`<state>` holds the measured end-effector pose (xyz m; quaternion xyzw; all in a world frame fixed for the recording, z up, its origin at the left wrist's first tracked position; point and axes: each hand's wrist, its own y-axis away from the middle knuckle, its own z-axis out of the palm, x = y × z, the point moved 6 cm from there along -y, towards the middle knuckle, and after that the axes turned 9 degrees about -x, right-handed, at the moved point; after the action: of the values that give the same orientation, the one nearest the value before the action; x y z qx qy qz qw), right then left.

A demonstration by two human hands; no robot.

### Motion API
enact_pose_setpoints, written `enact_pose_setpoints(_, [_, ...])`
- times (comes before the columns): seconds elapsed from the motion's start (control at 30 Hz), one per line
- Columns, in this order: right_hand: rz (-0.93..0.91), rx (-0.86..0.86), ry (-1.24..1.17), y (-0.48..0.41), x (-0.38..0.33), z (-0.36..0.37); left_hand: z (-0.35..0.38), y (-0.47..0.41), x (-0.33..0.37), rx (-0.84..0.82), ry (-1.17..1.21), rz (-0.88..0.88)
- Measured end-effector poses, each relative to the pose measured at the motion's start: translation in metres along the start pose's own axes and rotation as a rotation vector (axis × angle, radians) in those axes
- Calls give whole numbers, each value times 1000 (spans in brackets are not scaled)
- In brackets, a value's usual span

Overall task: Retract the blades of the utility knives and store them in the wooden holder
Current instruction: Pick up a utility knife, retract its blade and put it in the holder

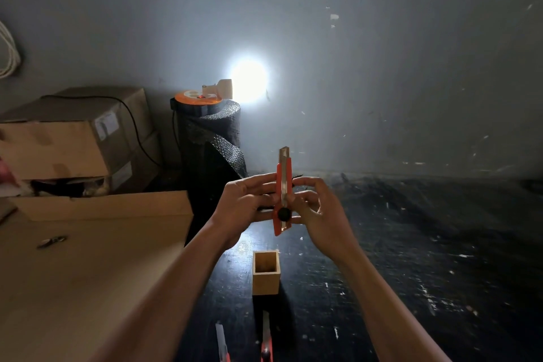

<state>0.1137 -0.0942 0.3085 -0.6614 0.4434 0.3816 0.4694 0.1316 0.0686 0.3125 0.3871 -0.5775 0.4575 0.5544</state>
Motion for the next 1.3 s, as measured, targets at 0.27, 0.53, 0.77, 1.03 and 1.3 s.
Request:
enact_pose_setpoints(0.27, [29,-6,19,-27,8,-7,-2,3,-22,-36,-7,-49])
enact_pose_setpoints(0.53, [121,-47,-125,-31,48,7,-23,-7,-82,52,20,-137])
enact_pose_setpoints(0.77, [214,-45,-129,-44,117,29,-47,-11,-190,147,-398,-324])
enact_pose_setpoints(1.03, [370,-27,59,-74,217,49,-46,-33,-265,38,-628,-485])
enact_pose_setpoints(1.3, [512,-109,222,-76,280,77,-42,-54,-308,-57,-600,-499])
